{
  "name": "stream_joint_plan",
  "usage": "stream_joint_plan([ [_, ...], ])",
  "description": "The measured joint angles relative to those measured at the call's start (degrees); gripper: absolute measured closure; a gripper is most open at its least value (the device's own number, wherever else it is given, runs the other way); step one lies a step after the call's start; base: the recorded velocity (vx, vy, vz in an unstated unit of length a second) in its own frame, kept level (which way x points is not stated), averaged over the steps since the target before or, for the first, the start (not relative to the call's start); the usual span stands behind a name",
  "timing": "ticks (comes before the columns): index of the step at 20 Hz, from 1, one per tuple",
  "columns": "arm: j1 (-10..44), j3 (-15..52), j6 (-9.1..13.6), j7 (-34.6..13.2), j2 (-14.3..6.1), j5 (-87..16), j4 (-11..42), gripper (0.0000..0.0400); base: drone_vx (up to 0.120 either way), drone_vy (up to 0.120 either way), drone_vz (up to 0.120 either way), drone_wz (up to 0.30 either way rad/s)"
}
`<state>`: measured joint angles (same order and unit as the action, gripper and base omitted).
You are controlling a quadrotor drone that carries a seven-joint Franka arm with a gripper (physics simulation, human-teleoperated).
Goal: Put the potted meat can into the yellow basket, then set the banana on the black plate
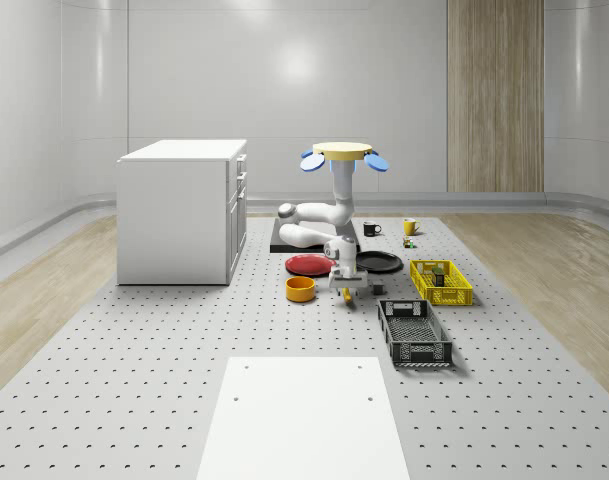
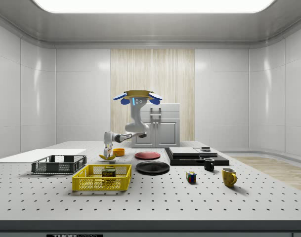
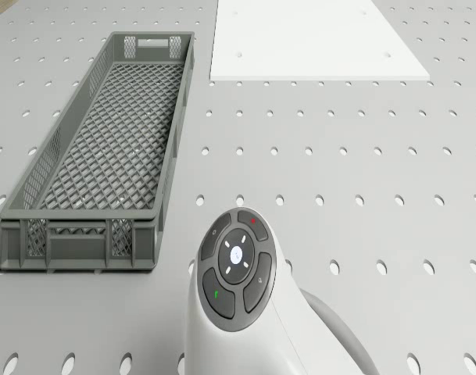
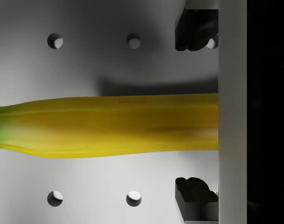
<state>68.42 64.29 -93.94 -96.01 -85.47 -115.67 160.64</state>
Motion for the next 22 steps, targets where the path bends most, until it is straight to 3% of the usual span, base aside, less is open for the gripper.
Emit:
stream_joint_plan([
  [9, 0.49, -2.95, -0.98, 0.20, 0.54, -2.88, -1.32, 0.0000, 0.000, 0.000, 0.000, 0.000],
  [12, 0.50, -3.39, -1.01, 0.29, 0.75, -3.35, -1.51, 0.0121, 0.000, 0.000, 0.000, 0.000],
  [15, 0.28, -2.98, -0.62, 0.36, 0.90, -3.03, -1.27, 0.0189, 0.000, 0.000, 0.000, 0.000],
  [18, 0.10, -2.61, -0.23, -0.08, 1.02, -2.82, -1.04, 0.0206, 0.000, 0.000, 0.013, 0.000],
  [22, -0.04, -2.39, 0.14, -0.15, 1.17, -2.82, -0.89, 0.0206, 0.000, 0.000, 0.120, 0.000],
])
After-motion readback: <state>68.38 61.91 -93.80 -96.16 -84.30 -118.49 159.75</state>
